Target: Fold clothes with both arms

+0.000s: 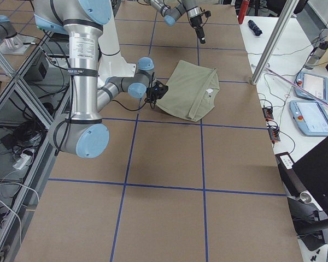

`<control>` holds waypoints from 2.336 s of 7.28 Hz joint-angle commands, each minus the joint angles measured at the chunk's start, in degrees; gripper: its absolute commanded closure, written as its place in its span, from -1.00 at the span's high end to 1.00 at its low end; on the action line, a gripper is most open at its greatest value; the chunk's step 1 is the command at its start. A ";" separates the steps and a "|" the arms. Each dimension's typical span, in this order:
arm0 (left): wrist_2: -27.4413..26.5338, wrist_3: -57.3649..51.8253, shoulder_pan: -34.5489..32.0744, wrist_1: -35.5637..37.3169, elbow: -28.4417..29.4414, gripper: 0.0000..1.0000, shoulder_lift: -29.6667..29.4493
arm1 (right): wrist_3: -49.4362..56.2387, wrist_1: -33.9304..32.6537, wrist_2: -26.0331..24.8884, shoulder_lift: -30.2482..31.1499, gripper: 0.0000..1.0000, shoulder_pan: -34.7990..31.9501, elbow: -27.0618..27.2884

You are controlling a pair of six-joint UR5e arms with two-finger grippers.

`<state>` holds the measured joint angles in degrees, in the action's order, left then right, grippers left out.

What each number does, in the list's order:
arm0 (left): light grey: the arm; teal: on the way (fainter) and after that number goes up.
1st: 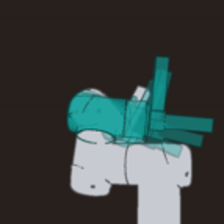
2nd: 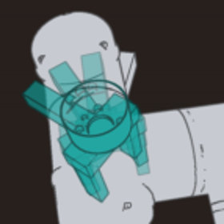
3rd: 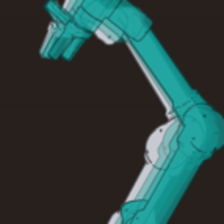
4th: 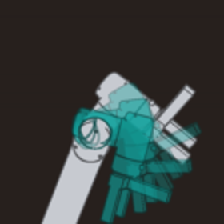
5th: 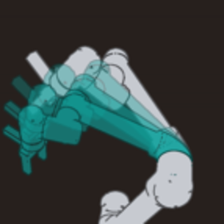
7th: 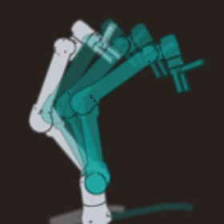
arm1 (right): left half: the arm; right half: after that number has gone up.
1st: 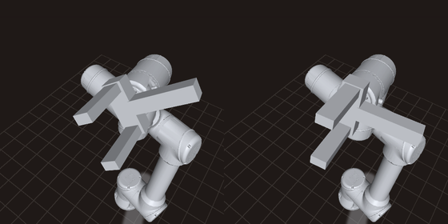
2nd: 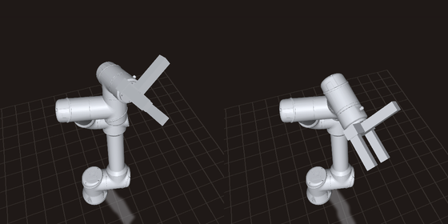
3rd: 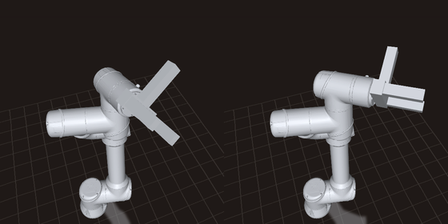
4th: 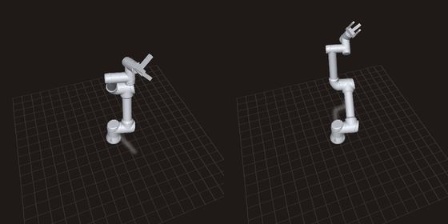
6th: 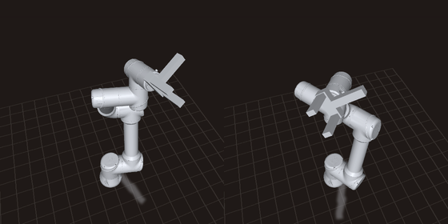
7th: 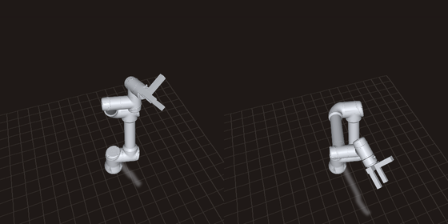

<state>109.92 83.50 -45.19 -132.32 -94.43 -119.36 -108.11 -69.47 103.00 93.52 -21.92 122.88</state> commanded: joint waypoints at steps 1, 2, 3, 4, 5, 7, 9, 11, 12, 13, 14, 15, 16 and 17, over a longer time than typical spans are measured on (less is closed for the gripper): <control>2.74 2.35 3.95 0.13 -7.13 0.61 3.59 | -4.63 -0.05 -0.08 3.68 -1.00 10.18 5.94; 2.41 6.02 6.76 0.13 -11.44 1.00 6.39 | -8.83 -0.05 -0.17 3.78 -1.00 14.31 6.75; 1.79 10.50 9.66 0.13 -13.65 1.00 8.25 | -9.14 -0.05 -0.17 3.87 -1.00 16.53 7.28; 0.40 13.50 11.60 0.13 -13.76 1.00 8.09 | -9.14 -0.05 -0.17 3.95 -0.84 17.95 7.29; 0.21 13.97 13.01 0.22 -13.68 1.00 8.09 | -9.66 -0.05 -0.87 4.22 0.98 19.35 7.37; 0.82 14.93 14.33 2.67 -13.07 1.00 7.74 | -9.76 -0.49 -1.05 4.39 1.00 19.81 8.86; 0.21 18.26 18.28 7.57 -11.32 0.98 7.39 | -10.90 -7.22 -5.78 4.31 1.00 21.20 11.68; -2.49 17.84 18.47 7.86 -9.03 0.82 6.69 | -10.90 -7.87 -6.59 3.96 1.00 16.66 11.68; -4.61 17.58 18.39 7.78 -5.19 0.75 4.60 | -10.81 -7.79 -7.02 3.96 1.00 16.29 11.42; -6.37 17.31 18.47 7.77 -2.89 0.69 3.01 | -10.81 -7.87 -8.33 3.17 1.00 16.55 10.46; -7.95 17.31 18.47 7.69 -1.47 0.64 2.82 | -10.29 -7.87 -9.22 2.64 1.00 16.12 9.67; -8.23 17.31 18.56 7.77 -0.68 0.60 2.82 | -10.11 -7.87 -9.49 2.20 1.00 14.98 9.31; -8.41 17.31 18.48 7.77 -0.49 0.50 2.99 | -10.11 -8.05 -9.49 -0.33 1.00 13.67 8.70; -9.19 17.31 18.47 7.86 0.03 0.45 2.99 | -10.11 -7.96 -9.75 -0.87 1.00 12.96 7.21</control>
<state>101.50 100.82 -26.69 -124.52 -95.05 -116.38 -118.26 -77.43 93.54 93.99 -7.82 131.51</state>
